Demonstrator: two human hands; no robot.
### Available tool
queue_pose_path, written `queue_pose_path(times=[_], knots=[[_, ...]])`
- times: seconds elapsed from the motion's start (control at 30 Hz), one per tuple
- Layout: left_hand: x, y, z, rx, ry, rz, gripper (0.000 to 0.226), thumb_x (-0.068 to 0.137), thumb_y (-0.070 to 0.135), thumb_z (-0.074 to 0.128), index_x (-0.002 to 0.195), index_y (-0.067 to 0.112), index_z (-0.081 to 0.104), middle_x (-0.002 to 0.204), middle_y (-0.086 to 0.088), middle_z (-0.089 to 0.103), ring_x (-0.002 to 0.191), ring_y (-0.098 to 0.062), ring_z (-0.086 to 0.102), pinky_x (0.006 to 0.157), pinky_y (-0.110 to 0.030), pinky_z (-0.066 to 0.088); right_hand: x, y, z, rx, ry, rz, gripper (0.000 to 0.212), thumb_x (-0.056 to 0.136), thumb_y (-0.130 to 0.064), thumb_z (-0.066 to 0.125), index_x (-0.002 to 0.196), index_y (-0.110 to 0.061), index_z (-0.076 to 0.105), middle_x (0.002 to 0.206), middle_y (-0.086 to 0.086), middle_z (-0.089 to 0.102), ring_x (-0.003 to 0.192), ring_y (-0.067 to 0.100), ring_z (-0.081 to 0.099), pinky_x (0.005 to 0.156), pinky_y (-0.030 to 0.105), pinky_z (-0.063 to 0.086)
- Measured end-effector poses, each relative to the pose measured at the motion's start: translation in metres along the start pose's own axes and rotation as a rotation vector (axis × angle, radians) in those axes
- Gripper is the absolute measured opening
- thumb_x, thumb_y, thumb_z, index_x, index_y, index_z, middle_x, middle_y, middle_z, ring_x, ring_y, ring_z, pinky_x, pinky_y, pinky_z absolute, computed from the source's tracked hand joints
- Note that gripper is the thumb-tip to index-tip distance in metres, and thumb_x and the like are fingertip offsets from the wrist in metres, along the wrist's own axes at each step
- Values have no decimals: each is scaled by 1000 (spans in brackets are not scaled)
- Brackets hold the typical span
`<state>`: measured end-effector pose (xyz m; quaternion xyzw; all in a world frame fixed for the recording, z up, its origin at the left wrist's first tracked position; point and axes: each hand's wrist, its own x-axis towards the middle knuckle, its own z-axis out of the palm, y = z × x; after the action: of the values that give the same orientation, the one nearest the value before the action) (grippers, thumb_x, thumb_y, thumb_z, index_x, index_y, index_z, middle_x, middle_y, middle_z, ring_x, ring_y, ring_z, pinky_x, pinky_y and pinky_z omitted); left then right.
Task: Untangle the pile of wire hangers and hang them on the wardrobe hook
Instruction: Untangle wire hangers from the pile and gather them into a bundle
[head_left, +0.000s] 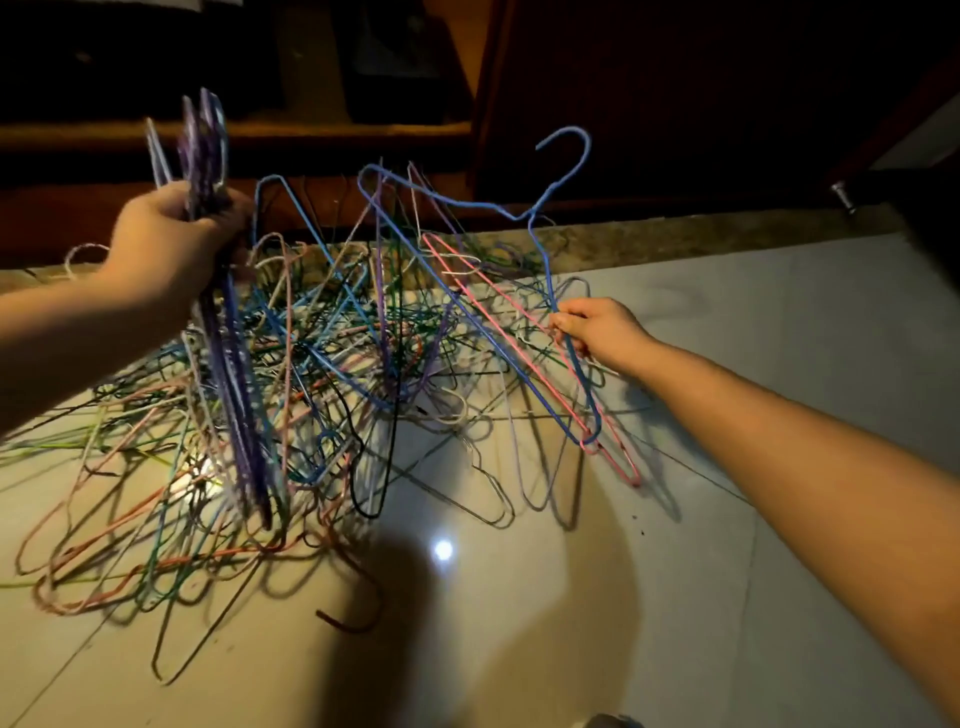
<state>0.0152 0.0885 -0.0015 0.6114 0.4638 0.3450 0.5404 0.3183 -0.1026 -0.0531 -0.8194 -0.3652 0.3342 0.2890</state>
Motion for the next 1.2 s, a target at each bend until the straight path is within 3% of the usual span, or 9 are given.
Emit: queue_pose_path(times=[0.1, 0.23, 0.43, 0.53, 0.73, 0.87, 1.0, 1.1, 1.2], knots=[[-2, 15, 4, -24, 38, 16, 16, 94, 10, 52, 86, 23, 55, 78, 4, 53, 54, -1, 52, 49, -12, 48, -7, -23, 13, 69, -59, -28, 21, 95, -6, 47, 80, -3, 61, 62, 6, 47, 43, 5, 35, 46, 17, 28], [-1, 31, 7, -45, 35, 21, 19, 93, 8, 52, 86, 25, 57, 73, 1, 50, 58, -9, 47, 47, -17, 44, -20, -52, 36, 99, -216, -77, 36, 96, -4, 44, 62, -13, 48, 35, -9, 44, 29, 0, 31, 36, 10, 23], [-20, 39, 31, -170, -71, -88, 20, 92, 0, 50, 86, 18, 56, 64, 0, 44, 38, -1, 42, 42, -17, 39, -50, -83, 57, 391, -296, -113, 26, 96, -4, 42, 72, -13, 47, 63, 3, 44, 34, -2, 35, 38, 9, 29], [-26, 38, 40, -295, -99, -162, 21, 91, -4, 49, 95, 15, 56, 63, -2, 43, 41, -4, 42, 43, -17, 40, -60, -104, 65, 420, -268, -169, 24, 97, -5, 42, 74, -13, 48, 54, -7, 49, 35, -1, 39, 40, 10, 30], [-26, 41, 46, -404, -122, -183, 34, 94, -3, 44, 124, 12, 50, 65, -6, 49, 50, -12, 52, 49, -23, 47, -70, -118, 83, 324, -289, -250, 28, 96, -4, 43, 71, -15, 46, 45, -11, 50, 36, -1, 38, 42, 11, 32], [-27, 44, 48, -437, -167, -163, 32, 93, -3, 46, 115, 20, 53, 79, -3, 57, 57, -11, 60, 62, -26, 53, -73, -114, 87, 253, -290, -244, 30, 96, -7, 44, 69, -18, 46, 39, -13, 48, 37, -2, 39, 45, 14, 34], [-29, 44, 52, -475, -237, -163, 41, 91, -9, 43, 121, 17, 52, 79, -4, 56, 66, -16, 57, 59, -24, 53, -74, -111, 91, 275, -312, -181, 31, 95, -4, 45, 67, -16, 46, 51, -3, 41, 35, -2, 39, 43, 13, 35], [-30, 46, 56, -502, -308, -192, 40, 88, -13, 41, 111, 15, 58, 84, -6, 60, 72, -16, 65, 62, -24, 54, -73, -108, 96, 397, -338, -80, 29, 95, 1, 42, 73, -14, 51, 57, 1, 41, 32, -3, 39, 37, 11, 35], [-33, 45, 62, -537, -359, -209, 35, 87, -13, 44, 102, 14, 59, 81, -10, 55, 68, -15, 61, 61, -25, 54, -71, -103, 100, 419, -378, -46, 28, 95, 3, 42, 77, -15, 53, 60, 4, 45, 33, -2, 43, 38, 12, 39]])
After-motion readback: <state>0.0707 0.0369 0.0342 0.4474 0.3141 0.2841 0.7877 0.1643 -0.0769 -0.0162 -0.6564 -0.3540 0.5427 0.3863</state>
